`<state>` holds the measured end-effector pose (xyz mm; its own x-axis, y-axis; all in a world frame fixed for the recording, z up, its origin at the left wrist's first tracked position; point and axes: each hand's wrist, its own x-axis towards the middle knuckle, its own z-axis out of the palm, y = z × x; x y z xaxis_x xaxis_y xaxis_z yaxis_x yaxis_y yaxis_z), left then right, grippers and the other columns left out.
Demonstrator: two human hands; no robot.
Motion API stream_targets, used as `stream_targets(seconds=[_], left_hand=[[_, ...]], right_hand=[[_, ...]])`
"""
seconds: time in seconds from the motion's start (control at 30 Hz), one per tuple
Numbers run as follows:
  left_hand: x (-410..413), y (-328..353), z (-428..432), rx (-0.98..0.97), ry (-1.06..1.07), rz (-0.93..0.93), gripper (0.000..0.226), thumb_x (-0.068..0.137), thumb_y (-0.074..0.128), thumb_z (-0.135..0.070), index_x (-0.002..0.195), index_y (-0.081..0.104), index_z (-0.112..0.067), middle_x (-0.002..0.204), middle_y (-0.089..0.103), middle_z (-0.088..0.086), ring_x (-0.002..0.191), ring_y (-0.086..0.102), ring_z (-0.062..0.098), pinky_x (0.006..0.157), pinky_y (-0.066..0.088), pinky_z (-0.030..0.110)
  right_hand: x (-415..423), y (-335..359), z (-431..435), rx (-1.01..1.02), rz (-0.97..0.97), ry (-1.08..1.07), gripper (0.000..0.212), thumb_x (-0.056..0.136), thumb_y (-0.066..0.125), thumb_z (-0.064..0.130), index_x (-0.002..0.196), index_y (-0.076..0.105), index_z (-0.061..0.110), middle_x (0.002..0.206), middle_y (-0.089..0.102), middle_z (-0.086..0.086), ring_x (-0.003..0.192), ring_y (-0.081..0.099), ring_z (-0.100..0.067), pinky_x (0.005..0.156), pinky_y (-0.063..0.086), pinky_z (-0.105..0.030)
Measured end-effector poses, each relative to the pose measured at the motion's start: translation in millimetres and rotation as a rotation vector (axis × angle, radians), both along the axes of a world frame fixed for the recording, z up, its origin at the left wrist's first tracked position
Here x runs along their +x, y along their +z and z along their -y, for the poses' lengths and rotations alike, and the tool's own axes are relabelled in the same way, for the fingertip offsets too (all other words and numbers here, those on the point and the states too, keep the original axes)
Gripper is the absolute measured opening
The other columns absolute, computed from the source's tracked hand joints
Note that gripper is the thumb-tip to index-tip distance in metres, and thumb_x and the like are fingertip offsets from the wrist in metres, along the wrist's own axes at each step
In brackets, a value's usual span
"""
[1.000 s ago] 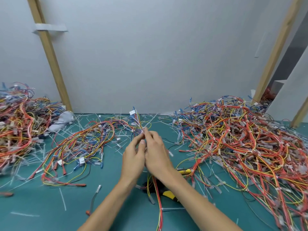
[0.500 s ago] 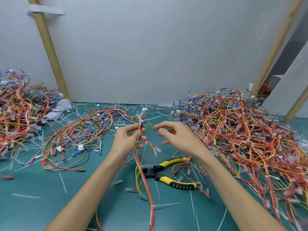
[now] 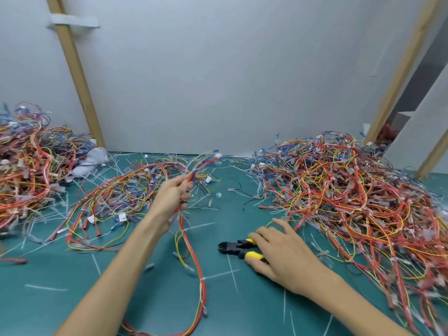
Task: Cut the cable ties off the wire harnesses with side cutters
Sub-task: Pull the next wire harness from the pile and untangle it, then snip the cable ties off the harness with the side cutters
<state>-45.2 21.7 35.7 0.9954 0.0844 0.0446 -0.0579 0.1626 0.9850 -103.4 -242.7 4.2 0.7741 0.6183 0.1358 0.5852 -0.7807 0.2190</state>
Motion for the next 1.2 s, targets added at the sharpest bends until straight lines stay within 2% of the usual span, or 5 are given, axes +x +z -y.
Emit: stream_targets(seconds=[0.13,0.27,0.43,0.73,1.2], left_hand=[[0.5,-21.7,20.2,0.015,-0.048,0.007,0.025,0.106,0.031,-0.008,0.088,0.049,-0.01,0.071,0.038,-0.002,0.04,0.026,-0.002,0.037,0.02,0.01],[-0.6,-34.7,36.3,0.041,-0.093,0.027,0.028,0.106,0.033,-0.011,0.085,0.053,-0.008,0.066,0.04,-0.001,0.043,0.026,0.001,0.038,0.023,0.012],[-3.6,-45.7,50.5,0.103,-0.091,0.007,0.032,0.106,0.031,-0.011,0.084,0.054,-0.004,0.063,0.052,0.004,0.042,0.046,0.004,0.041,0.036,0.015],[0.4,-50.1,44.0,0.048,-0.22,-0.056,0.029,0.107,0.028,-0.011,0.091,0.05,0.0,0.066,0.06,0.011,0.045,0.058,0.014,0.044,0.049,0.022],[0.5,-51.7,42.4,0.062,-0.264,0.02,0.028,0.106,0.03,-0.014,0.094,0.054,-0.005,0.068,0.068,0.004,0.048,0.06,0.013,0.048,0.048,0.019]], right_hand=[[11.9,4.8,8.6,0.249,0.042,-0.129,0.053,0.097,0.02,0.058,0.108,0.059,0.024,0.097,0.06,0.008,0.096,0.053,-0.012,0.109,0.024,-0.029],[25.4,35.5,7.4,0.987,-0.098,-0.158,0.051,0.093,0.035,0.061,0.078,0.062,0.021,0.068,0.066,0.005,0.056,0.052,-0.005,0.054,0.035,-0.023],[50.1,78.5,3.3,1.428,-0.122,-0.054,0.046,0.094,0.04,0.061,0.1,0.059,0.02,0.079,0.072,0.005,0.075,0.071,-0.018,0.068,0.056,-0.036],[69.0,-7.7,-7.9,0.937,0.079,-0.23,0.033,0.092,0.053,0.051,0.108,0.053,0.022,0.094,0.06,0.006,0.086,0.06,-0.018,0.07,0.047,-0.035],[72.0,-21.6,-1.3,0.618,0.201,-0.18,0.04,0.088,0.051,0.058,0.11,0.054,0.025,0.099,0.058,0.009,0.092,0.055,-0.016,0.079,0.044,-0.032]])
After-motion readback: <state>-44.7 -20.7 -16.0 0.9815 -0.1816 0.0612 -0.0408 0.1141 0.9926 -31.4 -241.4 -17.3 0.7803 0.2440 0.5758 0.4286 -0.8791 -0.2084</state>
